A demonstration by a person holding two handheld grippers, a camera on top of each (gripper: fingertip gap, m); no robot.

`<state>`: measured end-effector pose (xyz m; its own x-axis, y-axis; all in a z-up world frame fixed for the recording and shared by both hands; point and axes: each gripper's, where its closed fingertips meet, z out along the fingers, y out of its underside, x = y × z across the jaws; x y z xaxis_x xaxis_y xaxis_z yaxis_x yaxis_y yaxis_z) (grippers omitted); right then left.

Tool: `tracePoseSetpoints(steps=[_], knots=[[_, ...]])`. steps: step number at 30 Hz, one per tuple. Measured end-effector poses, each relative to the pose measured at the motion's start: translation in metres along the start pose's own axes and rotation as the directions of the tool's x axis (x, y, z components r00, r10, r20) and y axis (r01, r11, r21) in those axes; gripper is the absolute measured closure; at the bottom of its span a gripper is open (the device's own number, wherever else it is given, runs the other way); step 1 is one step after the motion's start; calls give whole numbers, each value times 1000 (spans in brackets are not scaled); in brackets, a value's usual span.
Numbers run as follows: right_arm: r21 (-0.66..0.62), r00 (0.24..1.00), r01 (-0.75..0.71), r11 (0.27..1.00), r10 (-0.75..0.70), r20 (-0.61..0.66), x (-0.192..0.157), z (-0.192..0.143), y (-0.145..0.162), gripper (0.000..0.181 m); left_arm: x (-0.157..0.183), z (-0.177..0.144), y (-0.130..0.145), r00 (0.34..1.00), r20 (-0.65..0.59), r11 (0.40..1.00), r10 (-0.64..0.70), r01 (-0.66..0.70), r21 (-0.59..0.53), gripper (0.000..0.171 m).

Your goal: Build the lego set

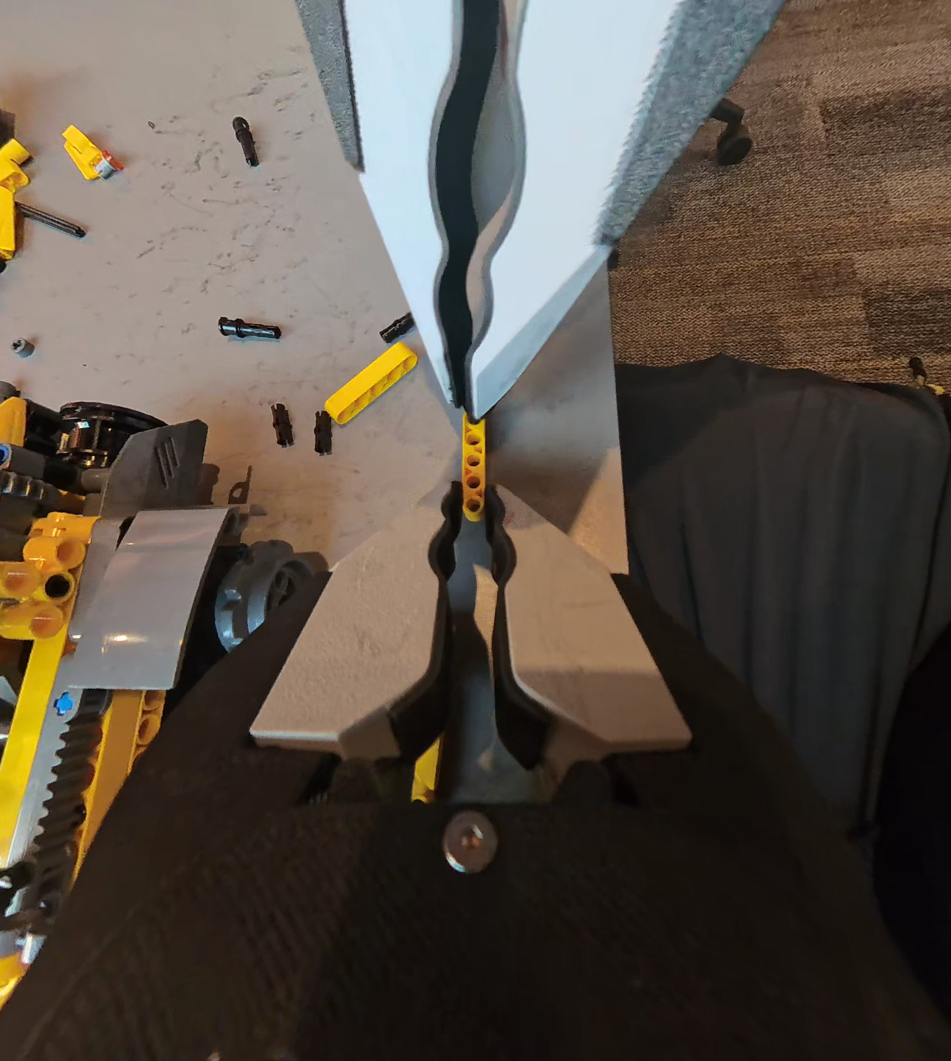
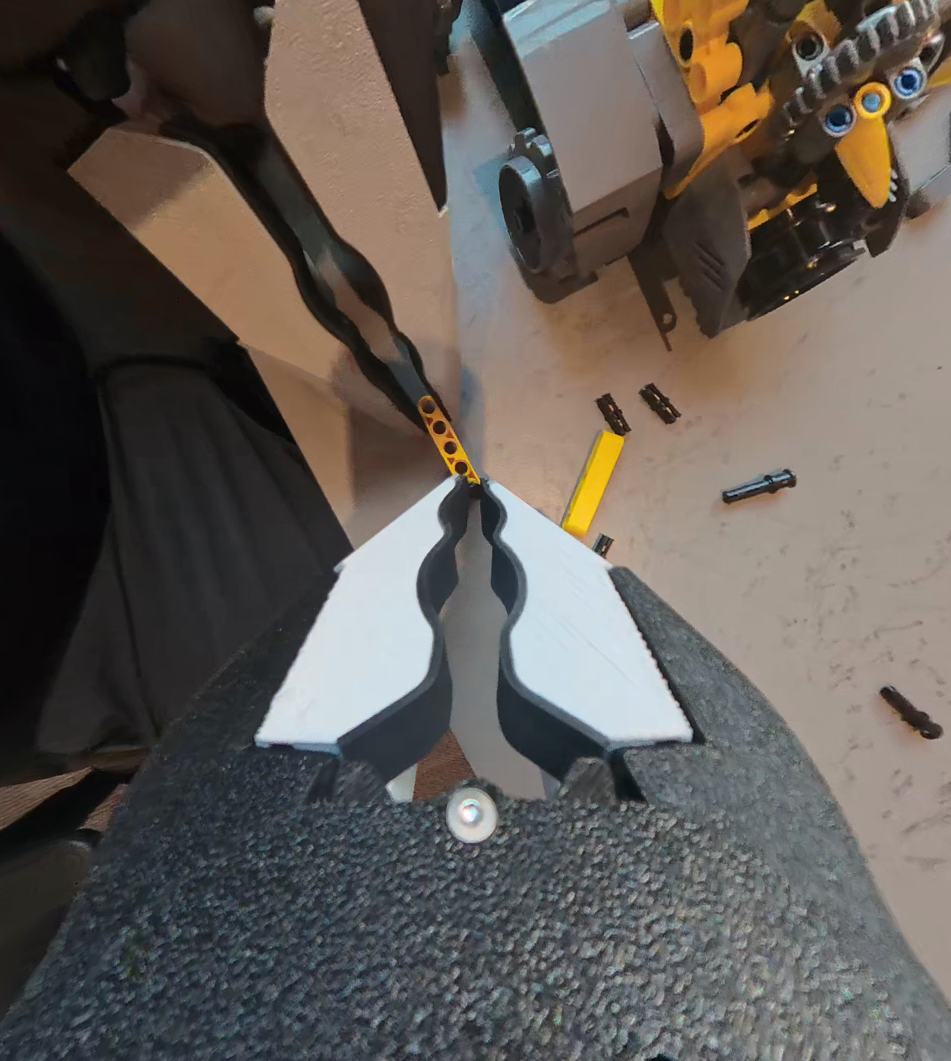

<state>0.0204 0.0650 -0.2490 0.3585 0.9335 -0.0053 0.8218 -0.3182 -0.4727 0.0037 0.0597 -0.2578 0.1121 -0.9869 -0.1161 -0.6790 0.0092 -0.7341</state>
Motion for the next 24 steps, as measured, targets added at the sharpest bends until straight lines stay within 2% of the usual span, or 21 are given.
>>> tracePoseSetpoints(steps=[5,15,18,19,22,24], knots=[[-12,974,195,981,-195,-120,-2,1,-3,177,0,0,0,1000,4,1000,5,-5,-2,166],[31,987,129,991,-126,-97,-1,1,-1,177,0,0,0,1000,-7,1000,-10,10,3,166],[6,979,168,986,-167,-121,-1,3,-2,177,0,0,0,1000,-2,1000,-7,7,0,167],[-7,985,138,990,-138,-102,-1,6,2,177,-1,0,0,1000,3,1000,-3,3,-1,167],[79,996,-83,993,80,46,-1,7,2,177,0,0,0,1000,5,1000,3,-3,-1,167],[118,990,-121,986,112,80,-1,7,2,177,0,0,-1,1000,-5,1000,-11,11,4,166]])
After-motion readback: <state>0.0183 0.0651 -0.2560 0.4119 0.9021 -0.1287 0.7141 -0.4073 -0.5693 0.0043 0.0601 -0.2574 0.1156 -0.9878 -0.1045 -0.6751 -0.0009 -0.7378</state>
